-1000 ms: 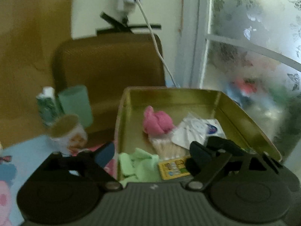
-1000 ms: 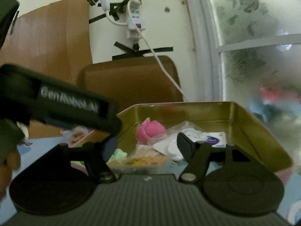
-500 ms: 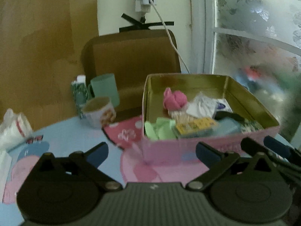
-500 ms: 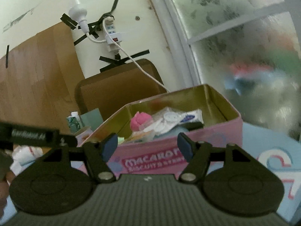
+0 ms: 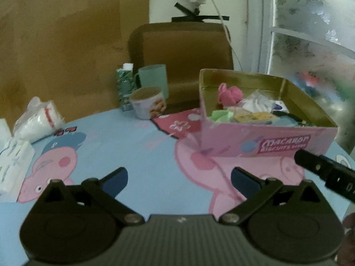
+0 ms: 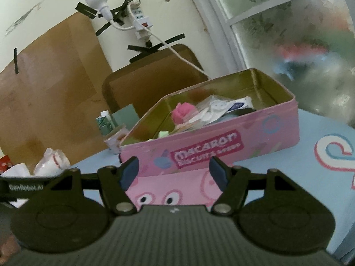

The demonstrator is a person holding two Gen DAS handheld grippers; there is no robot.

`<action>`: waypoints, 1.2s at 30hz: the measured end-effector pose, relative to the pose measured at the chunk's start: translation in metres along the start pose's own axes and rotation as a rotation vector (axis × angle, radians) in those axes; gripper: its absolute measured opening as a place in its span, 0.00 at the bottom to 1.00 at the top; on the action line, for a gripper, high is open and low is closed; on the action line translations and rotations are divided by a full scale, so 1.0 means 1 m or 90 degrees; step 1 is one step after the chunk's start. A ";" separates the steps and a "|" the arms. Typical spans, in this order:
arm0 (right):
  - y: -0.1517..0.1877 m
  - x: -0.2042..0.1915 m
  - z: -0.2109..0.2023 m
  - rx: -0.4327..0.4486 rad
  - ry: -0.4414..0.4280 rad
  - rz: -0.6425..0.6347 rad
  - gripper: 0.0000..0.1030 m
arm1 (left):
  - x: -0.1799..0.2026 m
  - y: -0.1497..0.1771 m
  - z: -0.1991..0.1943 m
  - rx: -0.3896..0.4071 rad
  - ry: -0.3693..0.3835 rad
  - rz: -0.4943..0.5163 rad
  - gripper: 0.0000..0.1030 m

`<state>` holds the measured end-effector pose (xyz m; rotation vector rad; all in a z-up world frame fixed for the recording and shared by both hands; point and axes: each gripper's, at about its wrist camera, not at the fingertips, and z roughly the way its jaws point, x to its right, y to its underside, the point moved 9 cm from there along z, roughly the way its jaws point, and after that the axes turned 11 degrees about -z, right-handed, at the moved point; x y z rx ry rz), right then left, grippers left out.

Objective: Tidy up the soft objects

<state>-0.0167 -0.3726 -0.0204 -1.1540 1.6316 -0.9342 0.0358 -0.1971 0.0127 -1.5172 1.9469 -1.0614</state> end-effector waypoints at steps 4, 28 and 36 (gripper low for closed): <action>0.003 -0.011 -0.001 -0.014 -0.014 0.003 0.70 | -0.012 0.012 0.001 -0.021 -0.003 -0.002 1.00; 0.005 -0.036 -0.004 -0.035 -0.037 0.015 0.70 | -0.027 0.032 -0.002 -0.035 -0.005 0.008 1.00; 0.002 -0.032 -0.009 -0.024 -0.039 0.030 0.72 | -0.021 0.032 -0.006 -0.028 -0.003 0.024 1.00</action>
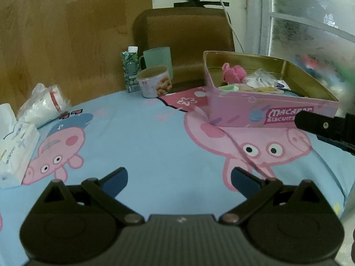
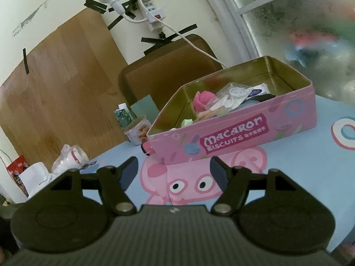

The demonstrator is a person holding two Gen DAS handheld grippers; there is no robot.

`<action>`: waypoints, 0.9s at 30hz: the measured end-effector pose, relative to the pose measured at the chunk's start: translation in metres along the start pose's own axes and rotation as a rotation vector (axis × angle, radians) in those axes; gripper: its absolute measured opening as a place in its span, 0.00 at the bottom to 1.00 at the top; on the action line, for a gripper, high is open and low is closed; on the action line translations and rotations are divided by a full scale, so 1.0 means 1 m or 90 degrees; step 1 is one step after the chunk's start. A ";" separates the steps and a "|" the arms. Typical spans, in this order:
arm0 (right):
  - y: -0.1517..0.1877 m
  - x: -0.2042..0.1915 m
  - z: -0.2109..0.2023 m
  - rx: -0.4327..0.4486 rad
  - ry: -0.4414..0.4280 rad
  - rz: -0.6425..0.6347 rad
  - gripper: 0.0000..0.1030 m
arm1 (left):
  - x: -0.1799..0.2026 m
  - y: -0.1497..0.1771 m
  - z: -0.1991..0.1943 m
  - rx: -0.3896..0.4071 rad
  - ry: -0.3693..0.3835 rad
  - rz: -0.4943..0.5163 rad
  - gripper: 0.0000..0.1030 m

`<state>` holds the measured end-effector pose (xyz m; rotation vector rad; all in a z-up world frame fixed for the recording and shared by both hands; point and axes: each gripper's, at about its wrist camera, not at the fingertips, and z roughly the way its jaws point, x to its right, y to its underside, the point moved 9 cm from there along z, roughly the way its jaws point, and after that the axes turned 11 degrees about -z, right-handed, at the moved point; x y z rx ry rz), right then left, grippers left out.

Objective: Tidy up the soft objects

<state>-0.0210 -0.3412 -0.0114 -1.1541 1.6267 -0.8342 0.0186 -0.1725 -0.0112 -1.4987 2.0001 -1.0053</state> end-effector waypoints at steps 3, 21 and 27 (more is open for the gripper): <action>0.000 0.002 -0.001 0.001 0.001 0.007 0.72 | 0.003 0.001 -0.001 0.003 0.002 0.004 1.00; 0.001 0.008 -0.003 0.003 0.000 0.023 0.73 | 0.006 0.001 -0.002 0.009 -0.011 0.023 1.00; 0.001 0.008 -0.004 0.006 0.000 0.026 0.74 | 0.007 0.002 -0.002 0.007 -0.012 0.026 1.00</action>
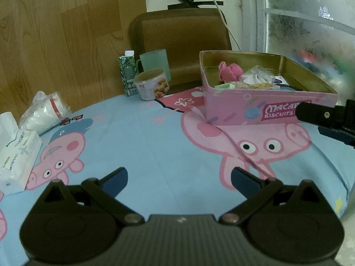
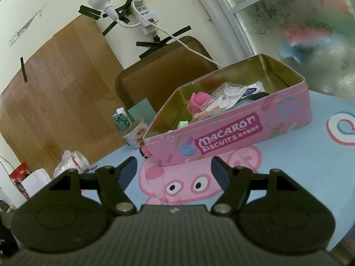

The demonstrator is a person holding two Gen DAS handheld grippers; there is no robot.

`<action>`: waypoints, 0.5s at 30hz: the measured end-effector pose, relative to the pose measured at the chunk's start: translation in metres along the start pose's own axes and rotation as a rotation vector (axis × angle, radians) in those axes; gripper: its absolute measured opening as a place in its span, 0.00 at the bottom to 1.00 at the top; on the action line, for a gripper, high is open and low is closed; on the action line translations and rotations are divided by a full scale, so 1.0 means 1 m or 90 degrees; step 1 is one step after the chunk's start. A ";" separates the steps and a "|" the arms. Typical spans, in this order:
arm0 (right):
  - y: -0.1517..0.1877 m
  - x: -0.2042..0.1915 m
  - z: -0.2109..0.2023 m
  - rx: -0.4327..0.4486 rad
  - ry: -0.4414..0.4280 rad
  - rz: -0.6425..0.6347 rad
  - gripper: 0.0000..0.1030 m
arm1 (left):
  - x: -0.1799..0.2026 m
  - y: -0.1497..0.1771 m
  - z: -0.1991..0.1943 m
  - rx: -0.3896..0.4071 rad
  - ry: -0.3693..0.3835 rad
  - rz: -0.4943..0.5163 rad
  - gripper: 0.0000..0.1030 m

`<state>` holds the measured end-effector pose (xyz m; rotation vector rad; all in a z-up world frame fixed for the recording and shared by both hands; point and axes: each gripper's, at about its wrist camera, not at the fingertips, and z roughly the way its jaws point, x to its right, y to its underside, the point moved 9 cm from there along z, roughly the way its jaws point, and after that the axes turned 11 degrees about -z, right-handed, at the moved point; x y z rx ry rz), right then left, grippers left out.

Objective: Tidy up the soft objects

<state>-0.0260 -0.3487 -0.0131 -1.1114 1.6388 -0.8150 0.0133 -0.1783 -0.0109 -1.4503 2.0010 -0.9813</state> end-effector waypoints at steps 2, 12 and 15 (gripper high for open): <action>0.000 0.000 0.000 -0.001 0.000 0.000 0.74 | 0.000 0.001 0.000 -0.001 0.001 0.000 1.00; 0.001 0.000 -0.001 -0.002 0.000 0.001 0.74 | -0.003 0.004 0.002 -0.009 0.001 -0.004 1.00; 0.002 0.000 -0.001 -0.001 0.000 0.002 0.74 | -0.003 0.004 0.003 -0.009 0.000 -0.003 1.00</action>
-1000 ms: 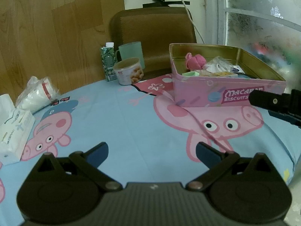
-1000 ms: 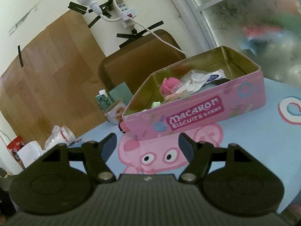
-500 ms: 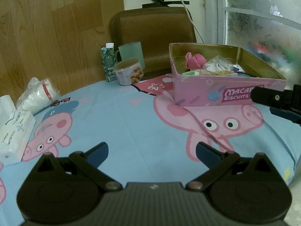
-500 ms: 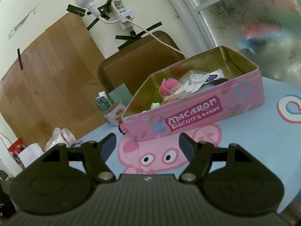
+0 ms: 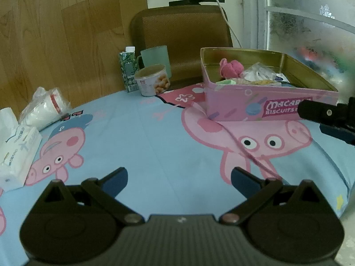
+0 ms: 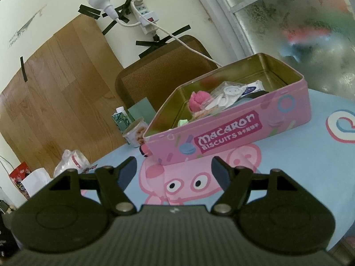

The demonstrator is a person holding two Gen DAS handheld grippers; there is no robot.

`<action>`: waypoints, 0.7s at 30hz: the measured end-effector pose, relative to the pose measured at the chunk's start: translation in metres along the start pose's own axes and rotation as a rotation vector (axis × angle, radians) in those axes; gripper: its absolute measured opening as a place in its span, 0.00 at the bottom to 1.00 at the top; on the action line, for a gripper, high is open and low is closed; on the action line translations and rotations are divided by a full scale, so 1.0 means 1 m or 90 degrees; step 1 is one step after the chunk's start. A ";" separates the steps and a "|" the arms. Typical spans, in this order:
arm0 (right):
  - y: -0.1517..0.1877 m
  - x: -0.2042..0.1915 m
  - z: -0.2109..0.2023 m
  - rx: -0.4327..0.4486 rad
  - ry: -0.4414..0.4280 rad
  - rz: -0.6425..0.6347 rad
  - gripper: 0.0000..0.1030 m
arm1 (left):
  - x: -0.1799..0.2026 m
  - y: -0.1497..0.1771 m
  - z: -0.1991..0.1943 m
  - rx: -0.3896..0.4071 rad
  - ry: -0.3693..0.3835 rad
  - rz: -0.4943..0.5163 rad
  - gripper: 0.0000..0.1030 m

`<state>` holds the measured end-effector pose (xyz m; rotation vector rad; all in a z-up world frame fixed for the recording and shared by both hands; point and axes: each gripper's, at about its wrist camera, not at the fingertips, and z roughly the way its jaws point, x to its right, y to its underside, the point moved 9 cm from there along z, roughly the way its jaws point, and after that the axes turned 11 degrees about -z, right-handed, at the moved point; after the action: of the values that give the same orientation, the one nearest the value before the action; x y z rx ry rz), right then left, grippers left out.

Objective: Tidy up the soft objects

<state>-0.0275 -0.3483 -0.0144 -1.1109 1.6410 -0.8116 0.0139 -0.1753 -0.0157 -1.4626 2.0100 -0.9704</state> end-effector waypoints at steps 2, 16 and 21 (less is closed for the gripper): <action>0.000 0.001 0.000 0.000 0.000 0.000 0.74 | 0.000 0.001 0.000 -0.001 -0.002 -0.001 1.00; -0.003 -0.001 -0.006 0.012 0.001 -0.007 0.75 | -0.008 -0.006 -0.008 0.039 -0.038 -0.021 1.00; -0.005 -0.006 -0.011 0.026 0.004 -0.023 0.75 | -0.010 -0.009 -0.012 0.056 -0.053 -0.011 1.00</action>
<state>-0.0355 -0.3448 -0.0041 -1.1125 1.6068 -0.8684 0.0140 -0.1645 -0.0011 -1.4505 1.8744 -0.9760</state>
